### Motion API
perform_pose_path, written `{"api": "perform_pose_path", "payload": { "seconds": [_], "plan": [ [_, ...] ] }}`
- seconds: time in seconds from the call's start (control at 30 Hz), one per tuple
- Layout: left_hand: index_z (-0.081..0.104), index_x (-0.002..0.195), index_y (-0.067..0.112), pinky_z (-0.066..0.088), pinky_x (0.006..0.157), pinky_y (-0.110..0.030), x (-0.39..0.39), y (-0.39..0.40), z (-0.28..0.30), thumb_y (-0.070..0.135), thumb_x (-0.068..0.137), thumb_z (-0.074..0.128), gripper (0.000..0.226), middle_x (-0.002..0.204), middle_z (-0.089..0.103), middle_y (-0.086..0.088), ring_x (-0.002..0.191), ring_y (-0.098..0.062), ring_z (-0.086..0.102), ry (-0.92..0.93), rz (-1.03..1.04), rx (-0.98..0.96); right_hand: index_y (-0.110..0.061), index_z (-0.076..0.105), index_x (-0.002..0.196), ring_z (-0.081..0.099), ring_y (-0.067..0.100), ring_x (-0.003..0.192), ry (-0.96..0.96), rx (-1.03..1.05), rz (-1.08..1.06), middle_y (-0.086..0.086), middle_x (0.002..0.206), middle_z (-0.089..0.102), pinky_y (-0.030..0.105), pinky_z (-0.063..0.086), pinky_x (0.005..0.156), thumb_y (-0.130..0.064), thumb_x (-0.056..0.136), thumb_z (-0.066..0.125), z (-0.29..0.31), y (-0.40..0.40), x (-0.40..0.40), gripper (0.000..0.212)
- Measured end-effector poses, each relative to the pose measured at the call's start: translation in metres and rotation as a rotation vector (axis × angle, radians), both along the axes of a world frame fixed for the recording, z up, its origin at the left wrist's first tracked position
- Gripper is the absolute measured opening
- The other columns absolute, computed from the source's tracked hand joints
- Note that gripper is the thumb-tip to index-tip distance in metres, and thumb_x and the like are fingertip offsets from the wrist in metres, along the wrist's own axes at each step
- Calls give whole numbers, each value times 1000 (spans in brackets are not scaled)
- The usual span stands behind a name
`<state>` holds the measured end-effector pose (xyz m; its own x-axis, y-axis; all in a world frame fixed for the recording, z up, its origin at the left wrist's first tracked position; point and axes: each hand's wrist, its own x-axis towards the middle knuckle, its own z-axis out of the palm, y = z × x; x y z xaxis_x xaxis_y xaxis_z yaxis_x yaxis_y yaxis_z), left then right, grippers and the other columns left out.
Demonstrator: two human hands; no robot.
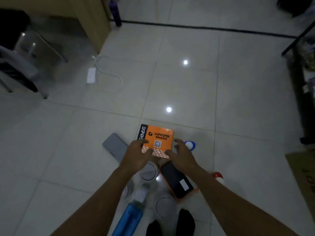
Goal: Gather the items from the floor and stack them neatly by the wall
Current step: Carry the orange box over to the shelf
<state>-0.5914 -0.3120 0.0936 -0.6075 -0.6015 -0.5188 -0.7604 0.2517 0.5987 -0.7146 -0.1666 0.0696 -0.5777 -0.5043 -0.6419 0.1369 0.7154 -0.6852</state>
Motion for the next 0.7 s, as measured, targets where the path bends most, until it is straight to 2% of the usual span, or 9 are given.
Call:
{"api": "perform_pose_path", "payload": {
  "seconds": [0.07,0.17,0.27,0.33,0.4,0.47,0.53,0.6,0.7],
  "plan": [
    [61,129,15,35,87,-19,-12,-22,-73,30,89,71,44,124,57,-6,109,-15,55,-11,22,-23,-16,30,153,48,10,114,2,2,-42,3,145,47,19,42,83,-26,94,68,-75,-18,-8,71],
    [61,126,8,33,77,-15,-21,-46,-173,20,88,73,41,106,58,-2,99,-17,57,-10,19,-38,-15,28,155,49,20,129,3,12,-87,6,151,42,30,42,100,-36,89,70,-184,-38,-17,81],
    [53,133,6,42,84,-23,-21,-68,-268,23,84,78,58,115,64,-8,106,-21,61,-34,43,-19,-18,38,143,59,20,114,43,25,-151,5,134,54,37,49,96,-46,79,70,-275,-49,-18,77],
    [46,138,8,48,98,-36,-16,-79,-318,36,75,83,78,129,61,-13,116,-28,61,-34,100,19,-17,34,144,56,19,116,68,45,-209,1,133,51,42,48,100,-51,77,69,-321,-54,-18,83],
    [39,142,10,49,101,-45,-14,-87,-354,46,68,83,94,134,59,-10,117,-27,60,-28,168,81,-17,16,155,52,21,126,41,59,-233,1,144,44,47,46,106,-55,79,70,-355,-57,-21,101],
    [33,145,12,50,101,-45,-14,-93,-381,48,68,85,100,137,56,-4,118,-22,59,-15,199,140,-21,9,158,54,26,129,-25,70,-271,6,151,43,49,47,105,-61,76,71,-381,-56,-27,111],
    [36,145,15,53,96,-43,-14,-101,-398,56,61,87,106,135,59,0,114,-19,62,3,226,180,-22,16,157,62,24,118,-92,73,-297,6,146,51,47,52,100,-63,73,74,-399,-54,-32,110],
    [49,138,18,59,85,-40,-16,-107,-409,56,60,89,95,125,67,2,103,-16,69,23,225,224,-17,32,151,69,19,103,-175,52,-318,4,134,62,40,57,92,-60,74,77,-407,-53,-35,100],
    [58,121,24,59,67,-26,-20,-107,-409,39,72,86,59,104,71,10,87,-8,71,60,234,302,-20,47,139,72,15,94,-245,-8,-321,0,122,69,36,59,88,-56,74,81,-415,-56,-37,82]
  ]
}}
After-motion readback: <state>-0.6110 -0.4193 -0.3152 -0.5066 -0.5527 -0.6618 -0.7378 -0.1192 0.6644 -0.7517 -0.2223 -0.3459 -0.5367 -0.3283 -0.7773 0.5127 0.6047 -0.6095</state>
